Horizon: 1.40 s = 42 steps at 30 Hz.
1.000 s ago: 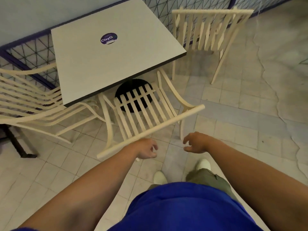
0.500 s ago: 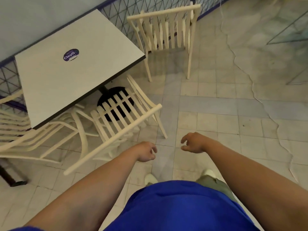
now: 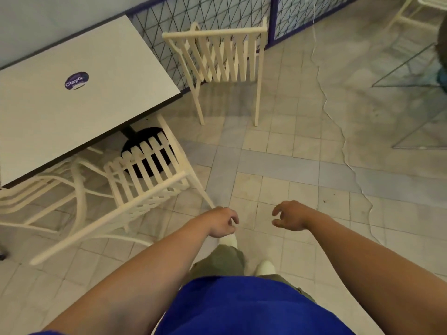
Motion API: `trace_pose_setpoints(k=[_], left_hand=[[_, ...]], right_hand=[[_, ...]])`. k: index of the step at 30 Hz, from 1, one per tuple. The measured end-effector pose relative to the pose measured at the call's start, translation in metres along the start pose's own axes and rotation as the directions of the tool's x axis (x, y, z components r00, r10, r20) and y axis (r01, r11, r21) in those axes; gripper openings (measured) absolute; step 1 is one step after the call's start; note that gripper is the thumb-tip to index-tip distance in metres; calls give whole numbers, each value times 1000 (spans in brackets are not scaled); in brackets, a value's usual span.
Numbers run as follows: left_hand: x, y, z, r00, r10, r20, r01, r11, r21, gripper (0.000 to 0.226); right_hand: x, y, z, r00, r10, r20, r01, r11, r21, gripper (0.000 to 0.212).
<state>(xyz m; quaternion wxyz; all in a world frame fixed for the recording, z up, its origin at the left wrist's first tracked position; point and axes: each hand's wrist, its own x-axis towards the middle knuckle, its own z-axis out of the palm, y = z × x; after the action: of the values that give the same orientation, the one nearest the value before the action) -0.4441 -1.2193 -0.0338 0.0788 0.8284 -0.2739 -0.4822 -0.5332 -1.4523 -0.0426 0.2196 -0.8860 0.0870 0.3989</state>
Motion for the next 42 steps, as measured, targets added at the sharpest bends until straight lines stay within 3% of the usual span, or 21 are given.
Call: trace_pose_setpoints(k=[12,22,29,42], left_hand=[[122,21,-126,1000,-17,-19,17,1000,17,33],[189,22,-245,998,-21,-64,20,1000,-9,32],[236,16,-302,990,-115,-80,109,991,-77,32],[308,53,-434,944,-258,-204,194,938,-287,31]], right_hand=[[94,54,-137,998,28,-55,-29,999,-16,45],[175,52,-262,998,-38,-47,35,997,-64,46],[241,67,-346,992,-103,-73,95,990,-107,44],[346,78,-513,961,-272,45,275,933,-233,44]])
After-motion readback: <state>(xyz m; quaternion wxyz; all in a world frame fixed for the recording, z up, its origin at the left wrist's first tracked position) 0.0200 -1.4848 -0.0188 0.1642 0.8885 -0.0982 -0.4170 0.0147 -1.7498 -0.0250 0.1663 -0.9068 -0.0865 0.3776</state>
